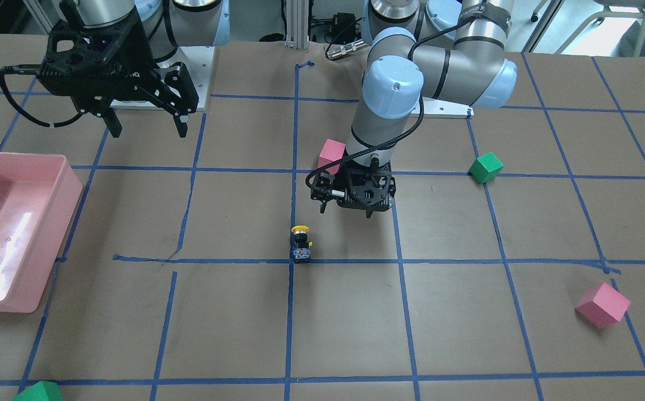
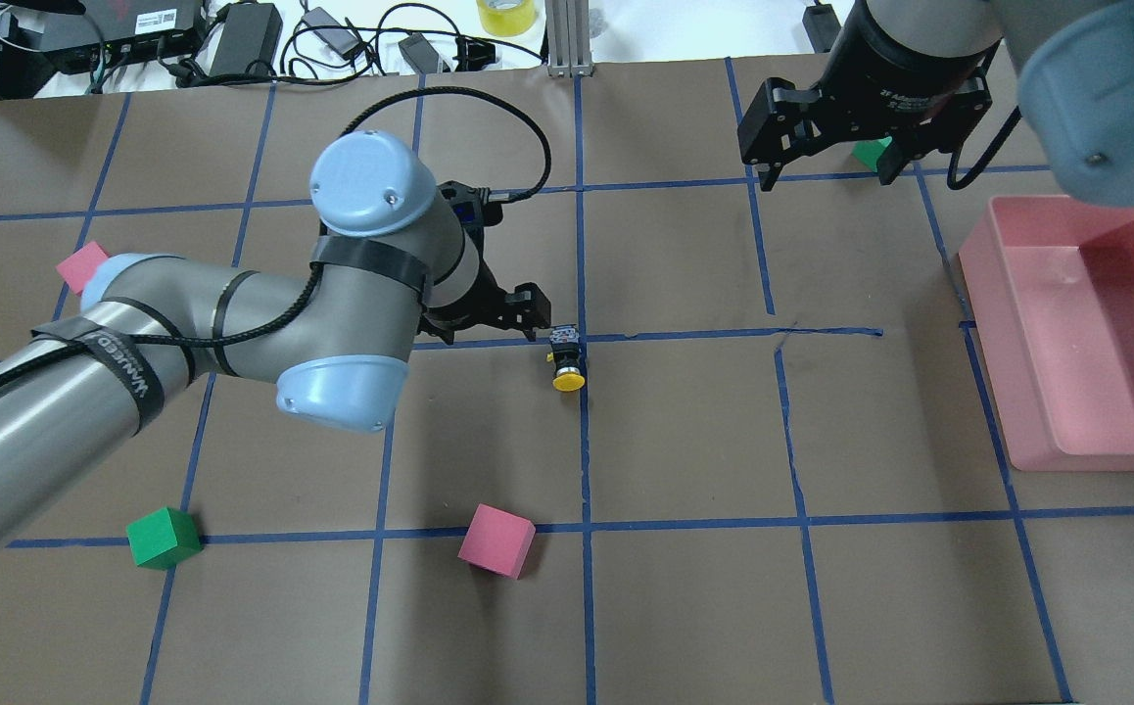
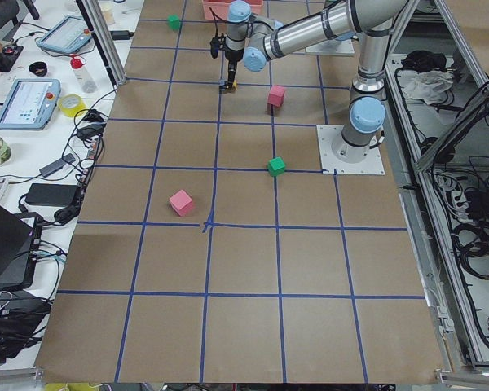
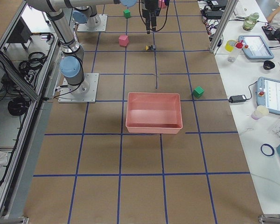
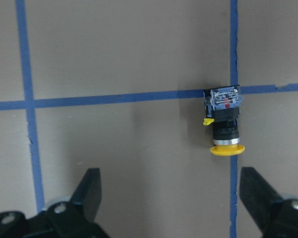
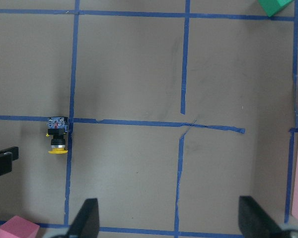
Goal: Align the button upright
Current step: 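Lower the left gripper over the lying switch and grasp its body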
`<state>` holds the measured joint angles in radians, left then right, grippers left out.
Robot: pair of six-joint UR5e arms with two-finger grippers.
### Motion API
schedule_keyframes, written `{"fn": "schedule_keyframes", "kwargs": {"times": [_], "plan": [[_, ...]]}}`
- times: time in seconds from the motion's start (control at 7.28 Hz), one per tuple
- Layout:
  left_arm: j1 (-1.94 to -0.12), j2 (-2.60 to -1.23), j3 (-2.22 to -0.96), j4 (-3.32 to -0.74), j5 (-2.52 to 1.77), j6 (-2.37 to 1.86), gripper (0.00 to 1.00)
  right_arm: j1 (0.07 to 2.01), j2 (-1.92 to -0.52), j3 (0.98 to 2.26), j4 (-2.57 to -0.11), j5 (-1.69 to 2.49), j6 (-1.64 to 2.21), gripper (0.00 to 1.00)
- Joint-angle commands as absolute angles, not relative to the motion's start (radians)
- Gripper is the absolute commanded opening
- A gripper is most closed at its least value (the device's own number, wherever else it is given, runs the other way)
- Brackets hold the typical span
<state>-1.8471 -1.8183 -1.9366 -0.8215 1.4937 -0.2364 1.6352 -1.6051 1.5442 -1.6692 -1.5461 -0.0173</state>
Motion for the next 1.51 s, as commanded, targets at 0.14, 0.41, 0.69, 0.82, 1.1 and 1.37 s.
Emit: {"fn": "schedule_keyframes", "kwargs": {"times": [0.14,0.41,0.69,0.82,1.1,1.37], "plan": [[-1.887,-1.917,-1.937,-0.752,1.494,-0.264,1.0,1.631,-1.605,1.523,-1.664,-1.543,-0.057,1.0],[-1.897,-1.945,-1.933,-0.746,1.49,-0.267,1.0,1.628,-1.605,1.523,-1.666,-1.543,-0.057,1.0],[-1.901,-1.979,-1.933,-0.675,1.488,-0.265,1.0,1.628,-1.605,1.523,-1.642,-1.542,-0.058,1.0],[-1.901,-1.989,-1.933,-0.667,1.486,-0.265,1.0,1.628,-1.605,1.523,-1.641,-1.542,-0.057,1.0],[-1.902,-2.008,-1.927,-0.646,1.486,-0.265,1.0,1.628,-1.605,1.523,-1.641,-1.542,-0.057,1.0],[-1.902,-2.022,-1.925,-0.614,1.488,-0.265,1.0,1.628,-1.605,1.526,-1.638,-1.542,-0.057,1.0]]}}
